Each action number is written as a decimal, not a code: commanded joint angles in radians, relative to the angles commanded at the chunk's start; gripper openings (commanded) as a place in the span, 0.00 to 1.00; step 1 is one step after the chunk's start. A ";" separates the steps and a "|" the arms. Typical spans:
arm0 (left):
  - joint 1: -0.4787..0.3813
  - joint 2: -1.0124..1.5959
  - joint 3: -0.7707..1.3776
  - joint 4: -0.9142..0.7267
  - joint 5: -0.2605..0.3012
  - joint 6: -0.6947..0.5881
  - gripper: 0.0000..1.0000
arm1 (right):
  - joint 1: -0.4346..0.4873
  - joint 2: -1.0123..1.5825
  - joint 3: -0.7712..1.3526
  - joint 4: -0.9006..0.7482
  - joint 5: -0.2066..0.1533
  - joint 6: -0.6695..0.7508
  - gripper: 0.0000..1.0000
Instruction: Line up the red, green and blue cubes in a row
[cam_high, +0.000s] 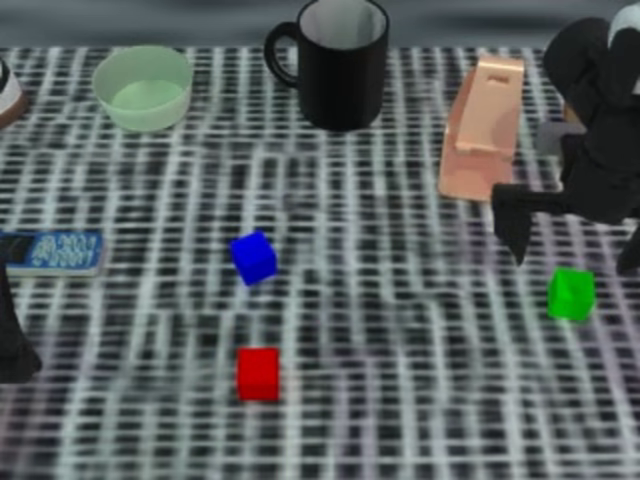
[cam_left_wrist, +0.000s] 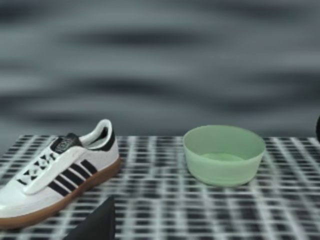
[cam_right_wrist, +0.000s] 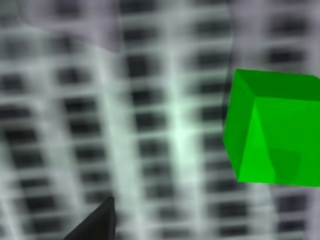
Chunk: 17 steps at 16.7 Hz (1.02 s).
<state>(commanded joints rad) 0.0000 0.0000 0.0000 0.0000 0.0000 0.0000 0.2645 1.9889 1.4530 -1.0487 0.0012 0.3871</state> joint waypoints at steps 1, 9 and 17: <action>0.000 0.000 0.000 0.000 0.000 0.000 1.00 | -0.022 -0.017 -0.022 0.012 0.000 0.023 1.00; 0.000 0.000 0.000 0.000 0.000 0.000 1.00 | -0.033 -0.008 -0.051 0.056 0.000 0.038 1.00; 0.000 0.000 0.000 0.000 0.000 0.000 1.00 | -0.033 0.118 -0.194 0.326 0.001 0.041 1.00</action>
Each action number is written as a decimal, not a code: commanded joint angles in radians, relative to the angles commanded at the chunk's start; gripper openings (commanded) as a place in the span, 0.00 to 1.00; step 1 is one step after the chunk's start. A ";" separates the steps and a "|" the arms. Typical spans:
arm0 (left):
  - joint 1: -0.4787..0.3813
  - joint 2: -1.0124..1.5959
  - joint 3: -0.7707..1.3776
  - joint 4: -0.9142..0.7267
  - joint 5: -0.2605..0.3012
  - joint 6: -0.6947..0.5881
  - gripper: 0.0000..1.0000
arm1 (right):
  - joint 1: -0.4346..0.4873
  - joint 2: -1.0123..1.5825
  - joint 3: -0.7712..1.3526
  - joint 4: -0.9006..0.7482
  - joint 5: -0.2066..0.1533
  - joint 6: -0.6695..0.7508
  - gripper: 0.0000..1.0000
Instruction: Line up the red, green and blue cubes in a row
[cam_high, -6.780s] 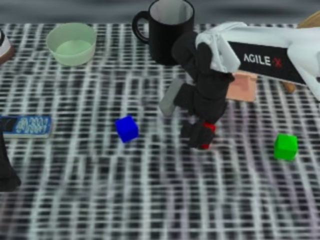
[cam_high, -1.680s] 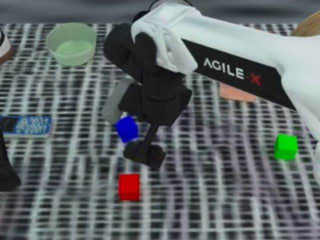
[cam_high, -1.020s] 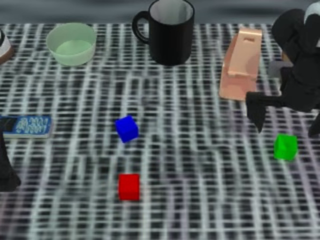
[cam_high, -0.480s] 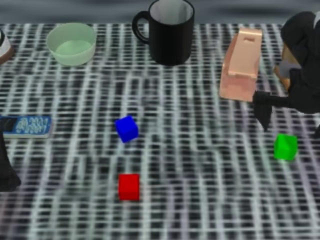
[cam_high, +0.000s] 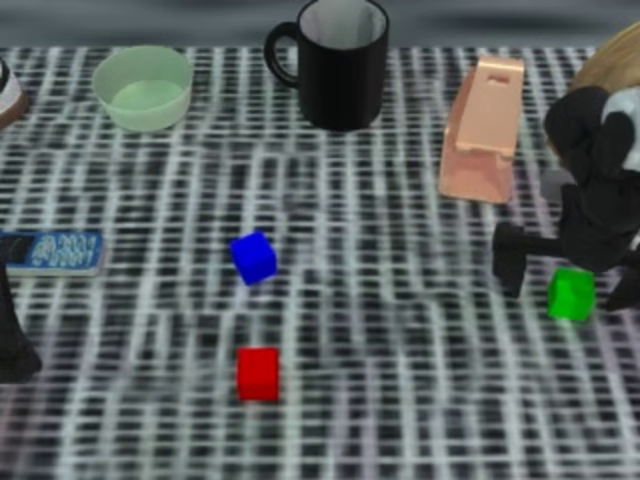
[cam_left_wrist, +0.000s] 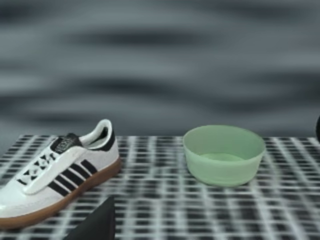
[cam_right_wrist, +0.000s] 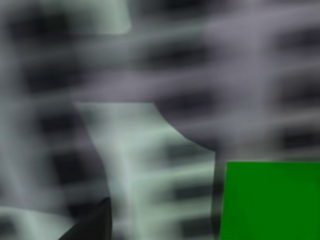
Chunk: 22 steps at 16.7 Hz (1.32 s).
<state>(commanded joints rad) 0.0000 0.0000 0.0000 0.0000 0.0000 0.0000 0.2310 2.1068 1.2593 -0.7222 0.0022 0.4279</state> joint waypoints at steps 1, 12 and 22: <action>0.000 0.000 0.000 0.000 0.000 0.000 1.00 | 0.000 0.006 -0.006 0.011 0.000 0.000 1.00; 0.000 0.000 0.000 0.000 0.000 0.000 1.00 | 0.000 0.006 -0.007 0.013 0.000 0.000 0.47; 0.000 0.000 0.000 0.000 0.000 0.000 1.00 | 0.000 0.006 -0.007 0.013 0.000 0.000 0.00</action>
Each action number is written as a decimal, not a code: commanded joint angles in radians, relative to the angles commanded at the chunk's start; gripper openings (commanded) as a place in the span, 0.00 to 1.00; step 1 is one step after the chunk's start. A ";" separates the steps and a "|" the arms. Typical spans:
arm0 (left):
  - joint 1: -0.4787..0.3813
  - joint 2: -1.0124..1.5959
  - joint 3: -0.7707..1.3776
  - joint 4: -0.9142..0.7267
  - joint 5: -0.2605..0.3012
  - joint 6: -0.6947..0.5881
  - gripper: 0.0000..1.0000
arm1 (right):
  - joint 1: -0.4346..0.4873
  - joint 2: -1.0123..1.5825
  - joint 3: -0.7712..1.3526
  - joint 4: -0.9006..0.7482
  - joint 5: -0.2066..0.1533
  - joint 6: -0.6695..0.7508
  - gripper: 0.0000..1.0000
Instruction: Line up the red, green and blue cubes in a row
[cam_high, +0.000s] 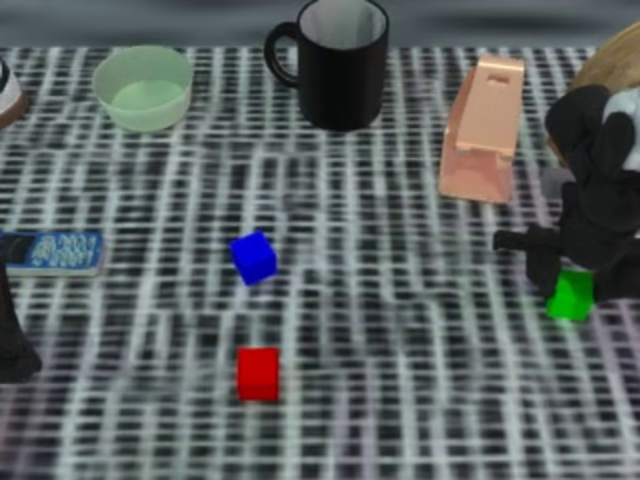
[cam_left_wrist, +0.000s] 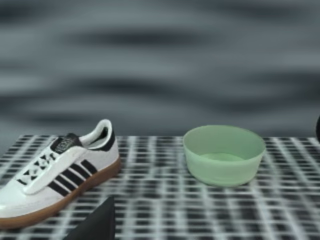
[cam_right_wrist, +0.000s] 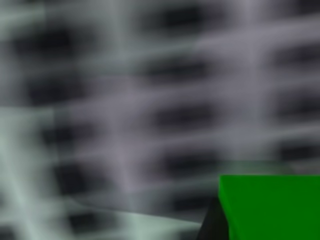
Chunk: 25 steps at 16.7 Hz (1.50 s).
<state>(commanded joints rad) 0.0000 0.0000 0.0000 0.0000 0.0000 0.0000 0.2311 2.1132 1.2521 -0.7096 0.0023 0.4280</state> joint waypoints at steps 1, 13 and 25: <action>0.000 0.000 0.000 0.000 0.000 0.000 1.00 | 0.000 0.000 0.000 0.000 0.000 0.000 0.00; 0.000 0.000 0.000 0.000 0.000 0.000 1.00 | 0.008 -0.138 0.133 -0.244 0.013 -0.012 0.00; 0.000 0.000 0.000 0.000 0.000 0.000 1.00 | 0.236 -0.076 0.279 -0.345 0.016 0.156 0.00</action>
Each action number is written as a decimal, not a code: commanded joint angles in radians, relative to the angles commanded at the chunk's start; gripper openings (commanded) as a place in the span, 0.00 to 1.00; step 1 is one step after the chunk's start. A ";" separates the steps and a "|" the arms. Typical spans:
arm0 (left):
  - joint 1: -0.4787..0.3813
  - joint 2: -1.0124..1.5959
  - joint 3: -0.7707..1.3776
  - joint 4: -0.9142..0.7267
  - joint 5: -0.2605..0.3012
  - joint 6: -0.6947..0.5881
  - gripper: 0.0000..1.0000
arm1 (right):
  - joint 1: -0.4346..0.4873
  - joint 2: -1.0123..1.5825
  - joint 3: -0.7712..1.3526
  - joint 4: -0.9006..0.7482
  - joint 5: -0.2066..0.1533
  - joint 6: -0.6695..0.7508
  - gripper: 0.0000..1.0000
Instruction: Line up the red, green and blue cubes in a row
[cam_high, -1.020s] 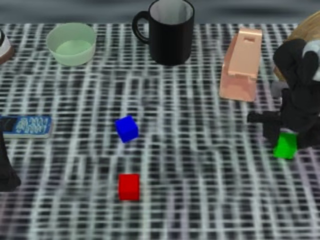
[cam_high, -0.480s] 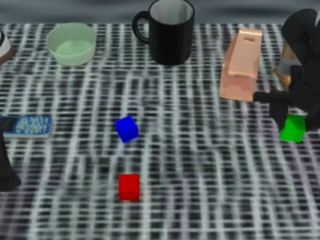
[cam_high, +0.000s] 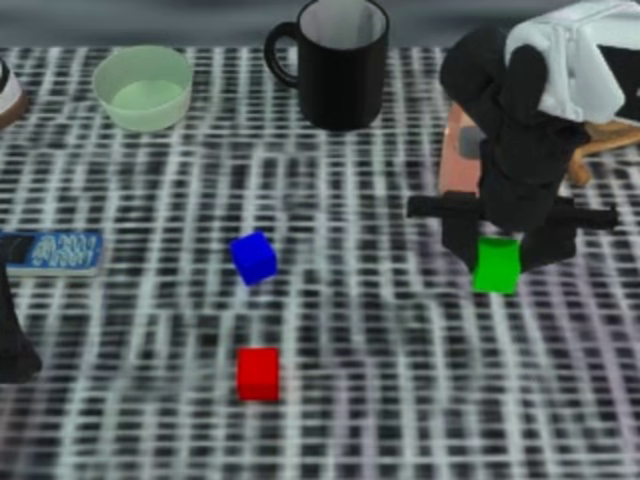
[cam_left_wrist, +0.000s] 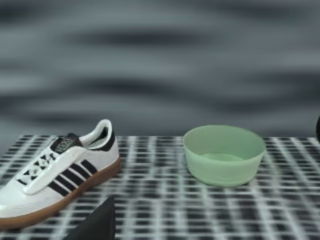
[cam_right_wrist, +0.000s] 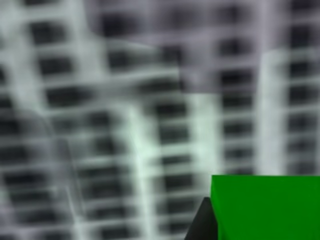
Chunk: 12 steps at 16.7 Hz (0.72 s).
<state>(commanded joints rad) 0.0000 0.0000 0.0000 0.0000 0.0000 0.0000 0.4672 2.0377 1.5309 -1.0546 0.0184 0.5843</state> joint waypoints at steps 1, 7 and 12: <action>0.000 0.000 0.000 0.000 0.000 0.000 1.00 | 0.065 0.015 0.031 -0.016 0.001 0.042 0.00; 0.000 0.000 0.000 0.000 0.000 0.000 1.00 | 0.361 0.074 0.176 -0.088 0.008 0.252 0.00; 0.000 0.000 0.000 0.000 0.000 0.000 1.00 | 0.378 0.073 0.186 -0.090 0.007 0.271 0.00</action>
<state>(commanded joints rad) 0.0000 0.0000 0.0000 0.0000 0.0000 0.0000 0.8451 2.1105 1.7165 -1.1446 0.0253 0.8553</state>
